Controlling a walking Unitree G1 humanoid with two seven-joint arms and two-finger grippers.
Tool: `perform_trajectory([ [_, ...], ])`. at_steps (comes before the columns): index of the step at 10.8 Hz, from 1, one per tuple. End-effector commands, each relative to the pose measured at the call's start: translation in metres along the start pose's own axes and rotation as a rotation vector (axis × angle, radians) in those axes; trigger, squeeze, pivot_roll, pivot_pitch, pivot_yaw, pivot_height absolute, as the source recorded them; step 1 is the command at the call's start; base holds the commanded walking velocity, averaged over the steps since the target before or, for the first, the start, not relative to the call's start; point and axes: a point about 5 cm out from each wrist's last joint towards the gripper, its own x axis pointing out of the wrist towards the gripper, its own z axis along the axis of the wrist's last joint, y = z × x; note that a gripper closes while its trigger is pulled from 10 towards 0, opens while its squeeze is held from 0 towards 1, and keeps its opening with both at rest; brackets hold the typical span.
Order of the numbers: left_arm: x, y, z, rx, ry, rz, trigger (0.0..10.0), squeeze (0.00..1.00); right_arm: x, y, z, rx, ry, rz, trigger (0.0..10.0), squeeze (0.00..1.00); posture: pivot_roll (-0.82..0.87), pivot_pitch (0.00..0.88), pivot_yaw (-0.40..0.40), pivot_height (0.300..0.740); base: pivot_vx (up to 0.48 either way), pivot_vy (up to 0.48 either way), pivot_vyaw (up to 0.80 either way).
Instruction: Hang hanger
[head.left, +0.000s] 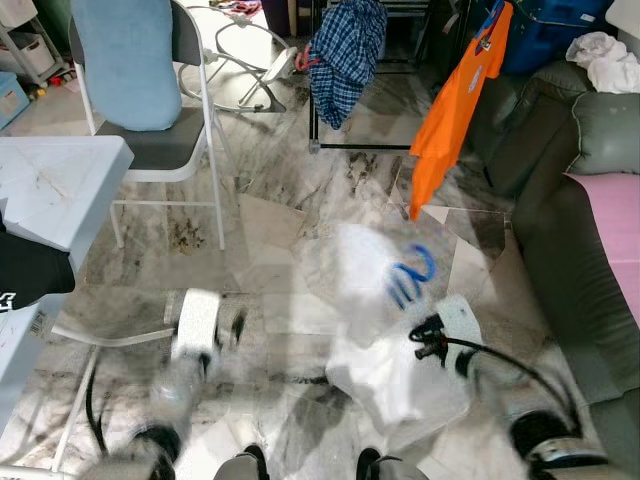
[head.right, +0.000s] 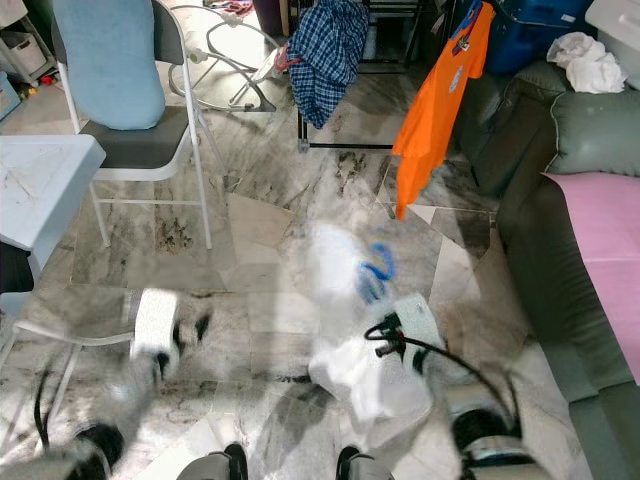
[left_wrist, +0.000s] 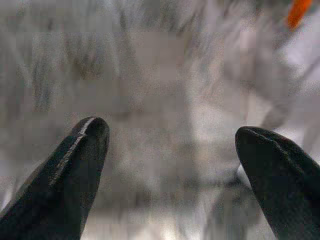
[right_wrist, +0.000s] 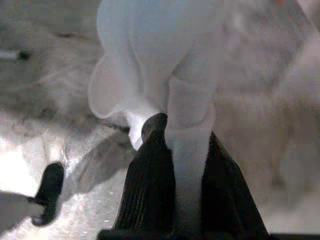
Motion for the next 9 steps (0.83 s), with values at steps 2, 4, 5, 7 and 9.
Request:
perform_trajectory([
  [2,-0.010,-0.005,-0.029,-0.005,0.144,0.041,10.0,1.00,0.002,0.008,-0.013,0.126,0.025,-0.078,0.0,0.00,-0.06,0.082,-0.024,0.740,0.000,0.000,0.00],
  [4,-0.012,-0.009,-0.035,0.050,0.198,0.050,10.0,1.00,0.005,0.021,-0.013,0.146,-0.010,-0.116,0.0,0.00,-0.07,0.048,-0.031,0.740,0.000,0.000,0.00],
  [5,-0.011,-0.010,-0.034,0.053,0.206,0.042,10.0,0.25,0.006,0.022,-0.014,0.160,-0.011,-0.130,0.0,0.00,-0.08,0.045,-0.030,0.740,0.000,0.000,0.00],
  [7,-0.006,-0.014,-0.026,0.051,0.193,0.026,10.0,0.00,0.007,0.025,-0.011,0.172,-0.041,-0.142,0.0,0.00,-0.08,0.021,-0.018,0.740,0.000,0.000,0.00],
  [9,-0.007,-0.015,-0.029,0.053,0.219,0.023,10.0,0.00,0.005,0.029,-0.022,0.160,-0.006,-0.149,0.0,0.00,-0.09,0.000,-0.014,0.740,0.000,0.000,0.00],
])
